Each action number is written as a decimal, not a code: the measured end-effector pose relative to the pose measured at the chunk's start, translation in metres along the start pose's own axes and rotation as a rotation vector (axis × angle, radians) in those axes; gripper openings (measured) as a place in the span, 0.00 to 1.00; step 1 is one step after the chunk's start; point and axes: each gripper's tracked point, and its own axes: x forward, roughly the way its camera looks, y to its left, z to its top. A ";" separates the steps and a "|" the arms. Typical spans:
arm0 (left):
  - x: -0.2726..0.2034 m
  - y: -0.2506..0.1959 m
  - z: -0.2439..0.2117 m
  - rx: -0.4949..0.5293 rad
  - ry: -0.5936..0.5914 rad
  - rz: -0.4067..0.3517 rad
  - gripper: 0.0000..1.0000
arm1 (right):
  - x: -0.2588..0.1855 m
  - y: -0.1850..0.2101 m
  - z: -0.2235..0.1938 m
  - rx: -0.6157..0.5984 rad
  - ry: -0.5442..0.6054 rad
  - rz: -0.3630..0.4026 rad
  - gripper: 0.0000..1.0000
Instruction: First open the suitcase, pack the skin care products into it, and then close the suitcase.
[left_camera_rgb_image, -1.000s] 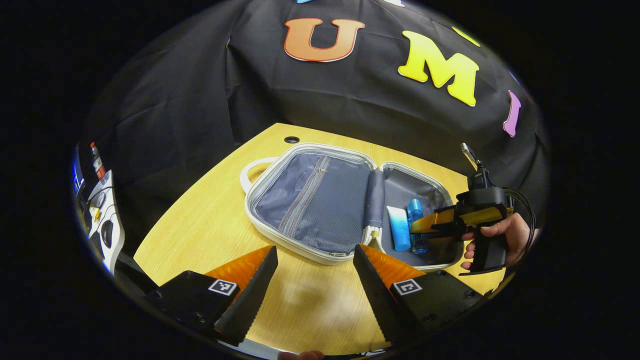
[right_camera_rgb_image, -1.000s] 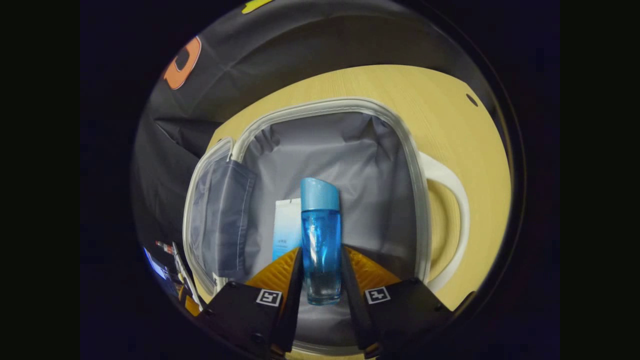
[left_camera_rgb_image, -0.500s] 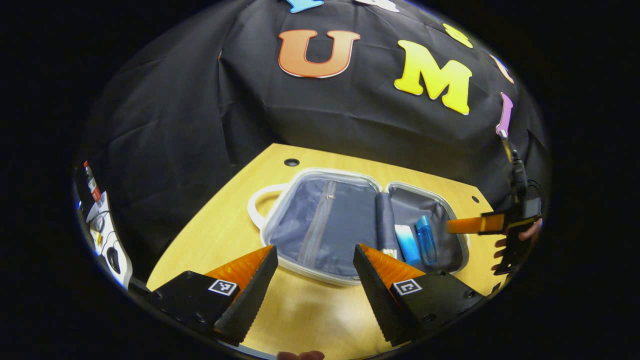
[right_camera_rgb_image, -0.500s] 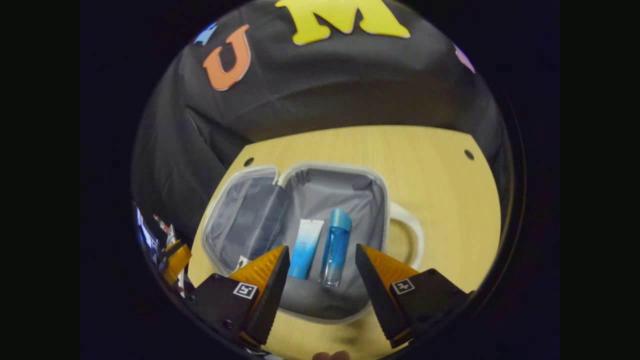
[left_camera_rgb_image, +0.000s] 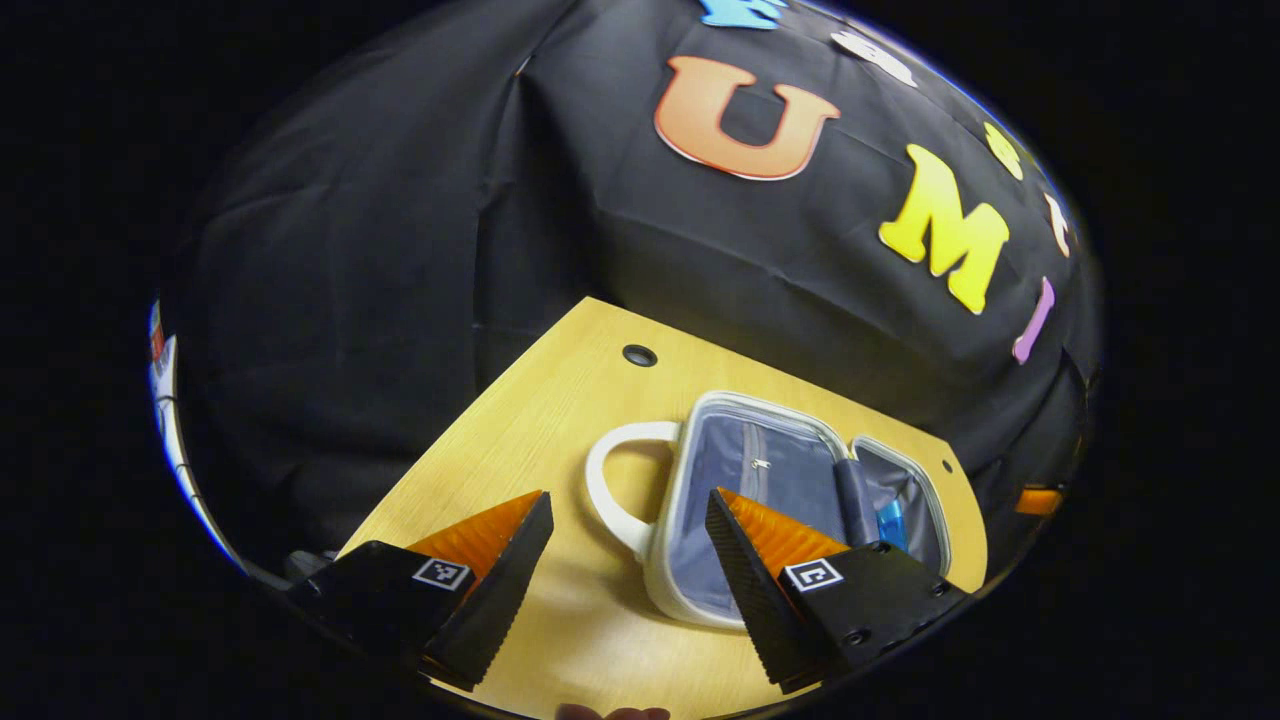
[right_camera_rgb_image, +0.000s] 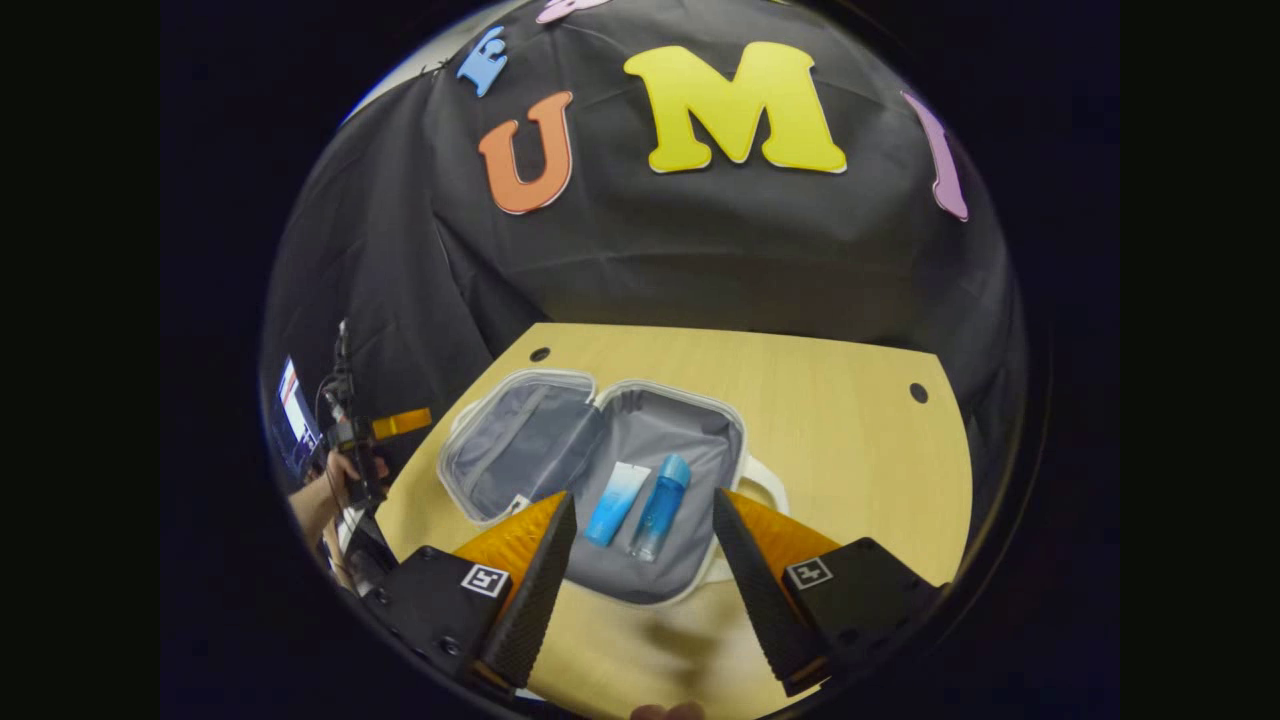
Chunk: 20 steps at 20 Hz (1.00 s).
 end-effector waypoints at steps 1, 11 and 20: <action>0.012 0.006 0.001 -0.027 0.011 -0.015 0.88 | -0.007 -0.008 -0.003 -0.011 0.000 -0.021 0.82; 0.095 0.013 -0.035 -0.052 0.197 -0.055 0.71 | -0.036 -0.056 -0.011 0.091 -0.002 -0.155 0.82; 0.080 -0.010 0.006 -0.138 0.105 -0.057 0.06 | -0.051 -0.054 -0.001 0.088 -0.061 -0.126 0.78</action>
